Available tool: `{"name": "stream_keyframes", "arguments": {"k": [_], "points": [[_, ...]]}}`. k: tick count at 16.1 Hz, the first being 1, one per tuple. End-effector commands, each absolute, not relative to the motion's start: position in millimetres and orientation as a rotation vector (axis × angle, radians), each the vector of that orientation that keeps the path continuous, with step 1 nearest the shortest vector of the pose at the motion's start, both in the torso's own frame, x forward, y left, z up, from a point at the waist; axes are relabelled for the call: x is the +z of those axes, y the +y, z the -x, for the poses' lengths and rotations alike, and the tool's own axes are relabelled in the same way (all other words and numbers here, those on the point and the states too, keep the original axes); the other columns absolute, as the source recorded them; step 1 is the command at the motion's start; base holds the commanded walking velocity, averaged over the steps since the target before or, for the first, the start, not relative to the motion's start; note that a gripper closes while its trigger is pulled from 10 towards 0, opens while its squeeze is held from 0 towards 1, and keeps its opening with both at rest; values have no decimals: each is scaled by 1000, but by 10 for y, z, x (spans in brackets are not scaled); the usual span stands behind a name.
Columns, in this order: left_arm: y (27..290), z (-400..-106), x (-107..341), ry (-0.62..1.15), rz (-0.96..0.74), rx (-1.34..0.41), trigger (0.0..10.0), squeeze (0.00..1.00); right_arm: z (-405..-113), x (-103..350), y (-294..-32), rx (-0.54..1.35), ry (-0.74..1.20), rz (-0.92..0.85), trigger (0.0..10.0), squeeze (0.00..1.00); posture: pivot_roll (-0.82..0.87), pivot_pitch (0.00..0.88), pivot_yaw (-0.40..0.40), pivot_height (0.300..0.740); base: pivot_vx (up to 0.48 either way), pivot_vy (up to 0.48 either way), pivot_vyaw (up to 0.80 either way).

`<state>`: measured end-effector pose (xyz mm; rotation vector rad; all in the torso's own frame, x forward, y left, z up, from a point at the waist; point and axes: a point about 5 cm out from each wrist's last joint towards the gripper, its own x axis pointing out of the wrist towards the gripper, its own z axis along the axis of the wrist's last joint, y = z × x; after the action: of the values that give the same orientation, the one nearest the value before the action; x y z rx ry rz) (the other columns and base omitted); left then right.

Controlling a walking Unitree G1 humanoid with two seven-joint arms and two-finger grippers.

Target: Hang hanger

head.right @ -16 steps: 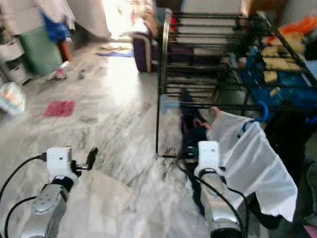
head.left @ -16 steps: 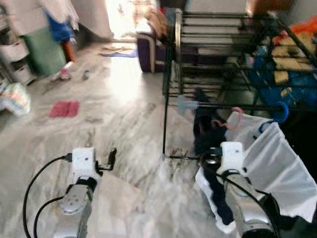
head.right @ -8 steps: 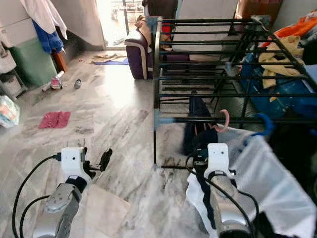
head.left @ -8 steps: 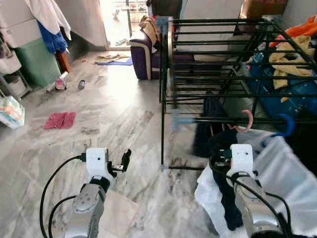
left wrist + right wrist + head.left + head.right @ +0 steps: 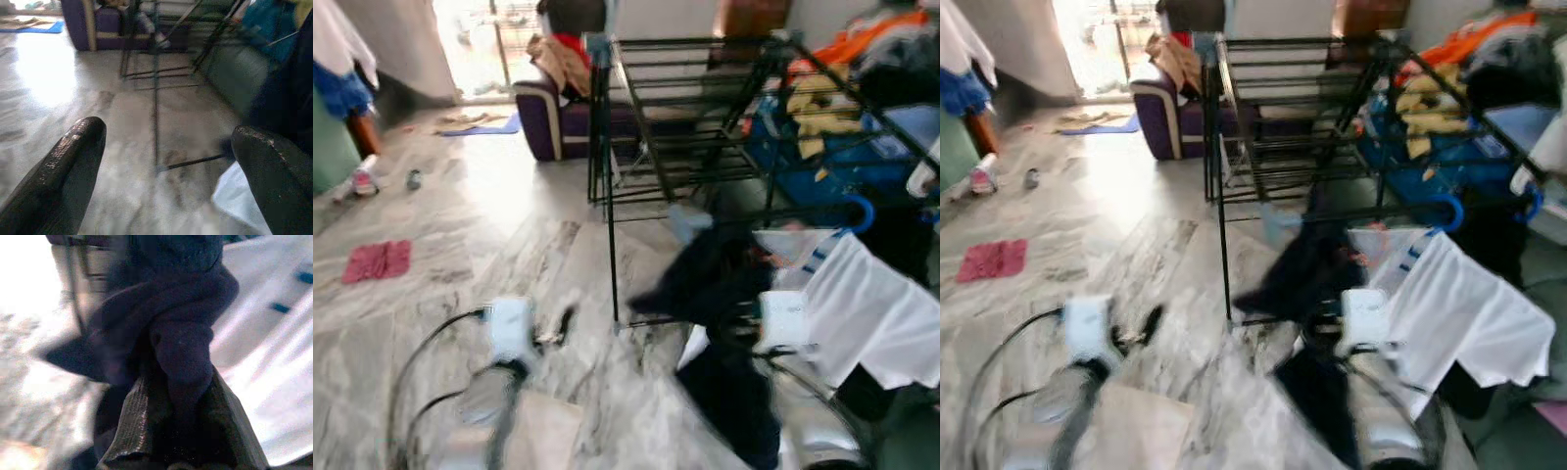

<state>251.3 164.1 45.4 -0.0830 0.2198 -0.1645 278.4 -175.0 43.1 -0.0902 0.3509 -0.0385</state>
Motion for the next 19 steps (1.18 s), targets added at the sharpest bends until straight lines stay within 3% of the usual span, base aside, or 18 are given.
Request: {"name": "stream_keyframes", "arguments": {"k": [1, 5, 8, 19], "points": [[1591, -2537, 495, 202, 93, -181, 10000, 0, -2865, 575, -1772, -39, 286, 96, 10000, 0, 36, 0, -2, 740, 0, 0, 0], [1574, -2538, 539, 169, 92, -193, 10000, 0, -2855, 569, -1722, 12, 290, 92, 10000, 0, 37, 0, -4, 740, 0, 0, 0], [1572, -2535, 540, 169, 96, -198, 10000, 0, -2865, 592, -1713, 16, 278, 102, 10000, 0, 32, 0, 3, 740, 0, 0, 585], [1541, -2509, 512, 178, 109, -199, 10000, 0, -2863, 533, -1654, 65, 316, 124, 10000, 0, 30, 0, 0, 740, 302, 0, 0]]}}
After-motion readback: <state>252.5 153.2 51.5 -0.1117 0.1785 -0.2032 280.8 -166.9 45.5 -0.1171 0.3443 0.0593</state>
